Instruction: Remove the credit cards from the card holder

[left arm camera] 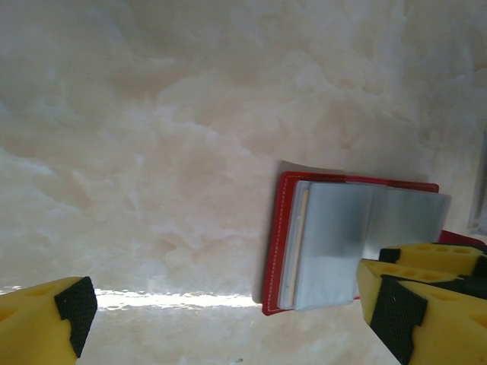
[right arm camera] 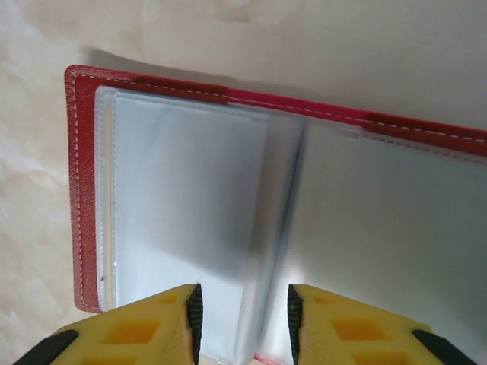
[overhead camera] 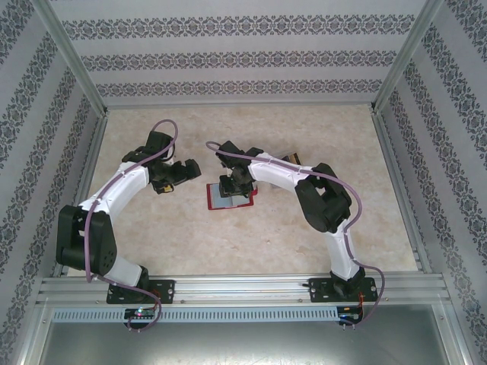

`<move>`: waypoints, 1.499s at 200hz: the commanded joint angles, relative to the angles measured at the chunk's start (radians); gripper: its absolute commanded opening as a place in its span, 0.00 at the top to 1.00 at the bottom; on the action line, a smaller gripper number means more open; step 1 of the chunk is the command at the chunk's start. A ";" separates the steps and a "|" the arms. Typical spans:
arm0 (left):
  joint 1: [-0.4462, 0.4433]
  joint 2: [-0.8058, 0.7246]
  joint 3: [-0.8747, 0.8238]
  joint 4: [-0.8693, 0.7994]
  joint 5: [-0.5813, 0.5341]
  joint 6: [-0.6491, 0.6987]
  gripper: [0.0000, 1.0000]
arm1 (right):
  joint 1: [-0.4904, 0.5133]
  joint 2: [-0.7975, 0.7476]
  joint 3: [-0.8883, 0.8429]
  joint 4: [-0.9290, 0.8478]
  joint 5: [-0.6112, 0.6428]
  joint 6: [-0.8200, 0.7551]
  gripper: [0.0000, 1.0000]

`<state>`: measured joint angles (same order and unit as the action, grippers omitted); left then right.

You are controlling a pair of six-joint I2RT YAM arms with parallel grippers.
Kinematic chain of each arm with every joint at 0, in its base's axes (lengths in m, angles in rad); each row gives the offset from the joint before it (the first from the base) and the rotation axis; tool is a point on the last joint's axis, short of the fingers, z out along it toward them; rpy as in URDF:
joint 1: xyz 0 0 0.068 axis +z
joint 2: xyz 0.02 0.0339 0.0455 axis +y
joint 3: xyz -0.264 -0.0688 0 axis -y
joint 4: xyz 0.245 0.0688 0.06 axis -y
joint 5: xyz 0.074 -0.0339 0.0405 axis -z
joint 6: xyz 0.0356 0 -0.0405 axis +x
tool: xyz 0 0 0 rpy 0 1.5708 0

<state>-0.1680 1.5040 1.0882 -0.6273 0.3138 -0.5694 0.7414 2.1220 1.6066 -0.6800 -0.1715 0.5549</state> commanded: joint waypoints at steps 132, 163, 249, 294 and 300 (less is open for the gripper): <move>-0.048 0.171 -0.111 0.277 0.340 -0.168 0.47 | -0.029 0.062 -0.068 0.013 0.017 0.016 0.72; -0.062 0.213 -0.086 0.281 0.357 -0.168 0.56 | -0.031 0.062 -0.074 0.021 0.011 0.016 0.72; -0.090 0.289 -0.037 0.274 0.372 -0.148 0.64 | -0.035 0.063 -0.074 0.026 0.001 0.019 0.72; -0.093 0.313 -0.032 0.279 0.385 -0.147 0.65 | -0.040 0.063 -0.076 0.028 0.002 0.020 0.72; -0.095 0.316 -0.031 0.279 0.387 -0.148 0.65 | -0.040 0.062 -0.077 0.028 0.000 0.019 0.72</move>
<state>-0.2497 1.7939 1.0348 -0.3717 0.6785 -0.7235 0.7158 2.1494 1.5703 -0.6338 -0.2157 0.5556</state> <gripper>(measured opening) 0.355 0.281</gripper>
